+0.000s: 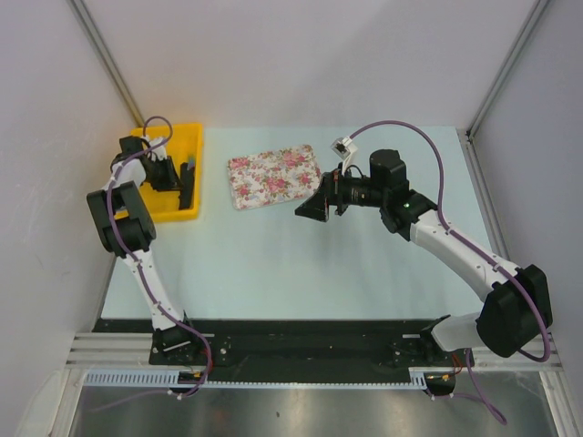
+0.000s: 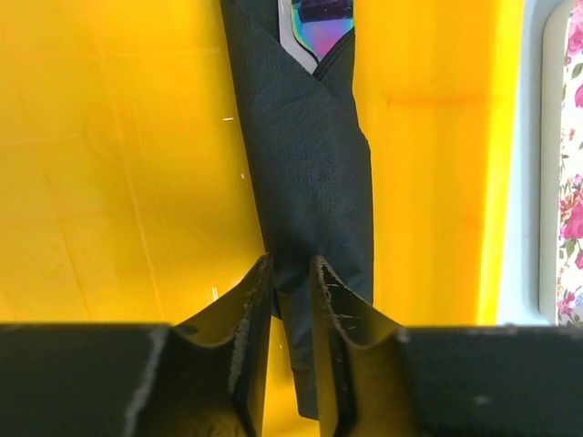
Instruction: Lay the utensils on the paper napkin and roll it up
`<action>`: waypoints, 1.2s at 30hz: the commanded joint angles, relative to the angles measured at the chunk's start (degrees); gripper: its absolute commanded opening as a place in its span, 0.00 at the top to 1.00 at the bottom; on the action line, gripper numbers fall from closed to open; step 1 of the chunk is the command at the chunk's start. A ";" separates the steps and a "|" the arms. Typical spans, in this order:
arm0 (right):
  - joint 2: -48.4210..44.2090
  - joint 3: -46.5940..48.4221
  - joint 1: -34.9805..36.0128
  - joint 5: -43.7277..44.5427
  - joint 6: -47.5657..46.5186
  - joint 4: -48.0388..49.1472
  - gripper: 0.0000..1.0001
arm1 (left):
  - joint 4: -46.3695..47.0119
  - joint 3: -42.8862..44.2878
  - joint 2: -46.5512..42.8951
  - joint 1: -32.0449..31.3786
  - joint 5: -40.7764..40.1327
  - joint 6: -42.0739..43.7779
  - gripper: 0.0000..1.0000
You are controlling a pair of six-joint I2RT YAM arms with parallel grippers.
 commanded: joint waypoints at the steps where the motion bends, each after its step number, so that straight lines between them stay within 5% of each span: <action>1: -0.78 0.98 -0.24 -1.22 -0.53 0.95 0.01 | -0.88 0.50 -0.74 -0.41 1.07 0.99 0.75; 16: -0.87 1.34 -0.42 -1.31 -0.62 0.86 0.01 | 1.14 -5.48 -2.32 -1.65 5.12 -4.37 0.74; 23: -1.22 3.35 -0.94 -1.04 -1.84 -1.42 0.01 | 2.37 -4.43 -7.93 -1.12 -0.93 -5.34 0.48; 31: -3.94 7.31 -4.72 0.36 -5.27 -7.21 0.00 | 0.00 0.31 -18.75 -1.29 -5.96 -3.49 0.30; 32: -4.38 7.66 -5.68 0.63 -6.23 -7.83 0.00 | -1.22 1.02 -20.06 -1.64 -6.14 -3.23 0.19; 34: -6.14 8.45 -6.83 1.68 -6.94 -9.76 0.00 | -2.72 3.04 -23.67 -2.43 -6.49 -2.27 0.17; 35: -6.84 8.63 -7.53 2.12 -7.12 -10.38 0.00 | -3.86 3.57 -24.98 -3.48 -6.49 -1.83 0.01; 36: -8.24 8.72 -8.93 2.99 -7.03 -11.08 0.00 | -4.22 4.36 -26.30 -4.19 -6.75 -1.82 0.00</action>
